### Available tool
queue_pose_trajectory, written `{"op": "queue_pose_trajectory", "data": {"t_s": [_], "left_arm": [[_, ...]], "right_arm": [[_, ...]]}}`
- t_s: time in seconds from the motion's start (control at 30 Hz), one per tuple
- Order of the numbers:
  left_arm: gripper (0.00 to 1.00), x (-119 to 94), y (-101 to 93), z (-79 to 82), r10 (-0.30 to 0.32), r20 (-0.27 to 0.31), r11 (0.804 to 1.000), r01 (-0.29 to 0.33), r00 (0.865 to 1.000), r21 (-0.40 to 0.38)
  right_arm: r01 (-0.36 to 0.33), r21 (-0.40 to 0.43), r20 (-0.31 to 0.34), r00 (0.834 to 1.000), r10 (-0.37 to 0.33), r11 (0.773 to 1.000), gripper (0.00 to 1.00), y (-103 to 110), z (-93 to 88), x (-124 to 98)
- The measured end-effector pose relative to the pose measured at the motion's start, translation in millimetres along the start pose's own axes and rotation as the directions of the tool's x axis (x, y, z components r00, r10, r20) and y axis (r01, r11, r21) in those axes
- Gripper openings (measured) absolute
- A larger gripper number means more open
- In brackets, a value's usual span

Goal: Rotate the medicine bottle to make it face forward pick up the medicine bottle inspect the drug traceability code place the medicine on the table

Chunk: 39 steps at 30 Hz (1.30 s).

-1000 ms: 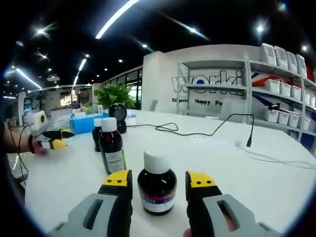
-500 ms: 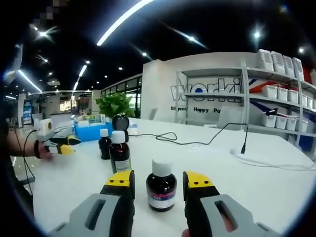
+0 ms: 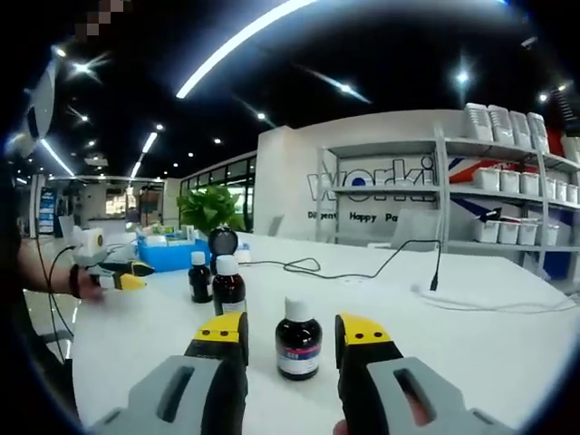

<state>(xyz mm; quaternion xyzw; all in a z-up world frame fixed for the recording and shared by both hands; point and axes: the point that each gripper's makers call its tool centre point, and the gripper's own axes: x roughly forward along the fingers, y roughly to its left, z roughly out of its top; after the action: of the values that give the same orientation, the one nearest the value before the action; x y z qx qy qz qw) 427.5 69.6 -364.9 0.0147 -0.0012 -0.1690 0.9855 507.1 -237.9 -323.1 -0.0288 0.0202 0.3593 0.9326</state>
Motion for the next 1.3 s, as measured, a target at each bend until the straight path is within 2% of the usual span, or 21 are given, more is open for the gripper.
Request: {"op": "queue_pose_trajectory", "data": {"t_s": [0.17,0.37,0.43,0.5,0.7,0.97,1.0,1.07,1.3], "left_arm": [[0.31,-0.6,1.7,0.3,0.009,0.002,1.0,-0.009,1.0,0.001],[0.31,-1.5,-1.4,1.2,0.004,0.005,1.0,-0.005,1.0,0.016],[0.31,-2.1,-1.4,2.0,0.005,0.009,1.0,-0.005,1.0,0.016],[0.31,-2.9,-1.7,2.8,0.005,0.014,1.0,-0.005,1.0,0.019],[0.31,-5.1,-2.9,5.0,0.002,0.024,1.0,-0.003,1.0,0.021],[0.31,-10.1,-6.9,5.5,-0.004,0.031,1.0,0.003,1.0,0.018],[0.31,-10.1,-6.9,5.3,-0.006,0.031,1.0,0.005,1.0,0.014],[0.31,-9.5,-7.2,4.5,-0.01,0.029,1.0,0.01,1.0,0.011],[0.31,-7.8,-5.9,1.9,-0.006,0.017,1.0,0.006,1.0,0.01]], "right_arm": [[-0.002,0.014,0.032,1.0,0.001,1.0,0.34,2.9,-1.9,-14.7],[-0.013,-0.013,0.064,0.998,0.014,1.0,0.34,13.9,-2.3,-28.0],[-0.008,-0.014,0.069,0.998,0.009,1.0,0.34,15.4,-6.0,-32.8],[-0.004,0.032,0.063,0.998,0.002,0.999,0.33,15.8,-14.0,-35.8],[0.003,0.038,0.062,0.998,-0.006,0.999,0.35,21.2,-24.1,-45.9],[0.012,0.059,0.052,0.999,-0.016,0.998,0.35,22.1,-40.2,-49.5],[0.017,0.015,0.03,0.999,-0.017,1.0,0.35,20.8,-42.6,-48.9],[0.001,0.023,0.055,0.998,-0.002,1.0,0.37,24.1,-37.5,-47.0],[0.004,0.049,0.064,0.998,-0.007,0.999,0.37,16.8,-40.1,-48.9]]}}
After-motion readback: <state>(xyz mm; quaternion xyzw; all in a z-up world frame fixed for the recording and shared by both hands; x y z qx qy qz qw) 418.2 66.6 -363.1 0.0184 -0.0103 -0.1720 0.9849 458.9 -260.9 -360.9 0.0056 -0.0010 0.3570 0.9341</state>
